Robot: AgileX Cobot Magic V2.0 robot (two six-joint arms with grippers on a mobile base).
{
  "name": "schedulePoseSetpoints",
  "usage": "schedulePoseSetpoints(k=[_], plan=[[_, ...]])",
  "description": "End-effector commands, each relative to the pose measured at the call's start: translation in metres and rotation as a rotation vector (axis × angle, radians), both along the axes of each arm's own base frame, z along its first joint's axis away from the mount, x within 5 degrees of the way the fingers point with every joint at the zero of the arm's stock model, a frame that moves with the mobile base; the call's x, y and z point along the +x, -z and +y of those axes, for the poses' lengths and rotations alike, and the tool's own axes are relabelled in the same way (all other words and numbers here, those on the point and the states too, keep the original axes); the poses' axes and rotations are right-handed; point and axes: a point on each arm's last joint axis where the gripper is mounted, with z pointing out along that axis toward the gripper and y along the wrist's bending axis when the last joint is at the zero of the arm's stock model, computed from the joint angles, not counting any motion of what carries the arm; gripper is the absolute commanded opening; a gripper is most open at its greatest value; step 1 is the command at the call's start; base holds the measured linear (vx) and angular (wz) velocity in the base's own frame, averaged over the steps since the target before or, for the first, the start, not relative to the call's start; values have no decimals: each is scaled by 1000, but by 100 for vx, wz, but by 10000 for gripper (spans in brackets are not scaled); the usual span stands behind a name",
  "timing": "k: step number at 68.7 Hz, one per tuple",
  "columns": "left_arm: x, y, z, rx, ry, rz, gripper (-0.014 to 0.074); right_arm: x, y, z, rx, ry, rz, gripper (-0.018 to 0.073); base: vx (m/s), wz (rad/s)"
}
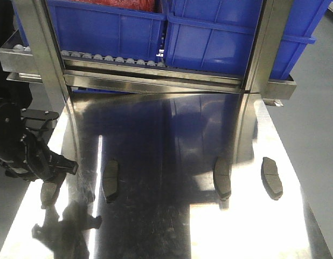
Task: Move and align brake pads A on conveyor
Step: 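Grasp the outermost brake pad nearest the left gripper and lift it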
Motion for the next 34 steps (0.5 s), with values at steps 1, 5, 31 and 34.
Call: schedulePoseSetpoints(k=[1,5,31,34], plan=[[9,-16,-4,-26,-12,-70,412,-2,-6,0,-7,6,-81,-10,0,0],[13,-16,-5,-30,-29,-74,423,-2,-6,0,-7,6,-81,-10,0,0],[30,6,-7,-13,-94,-11,494,-2,-6,0,-7,6,-81,-10,0,0],[31,10,-6,-1,-109,-7,494,-2,-6,0,-7,6,-81,-10,0,0]])
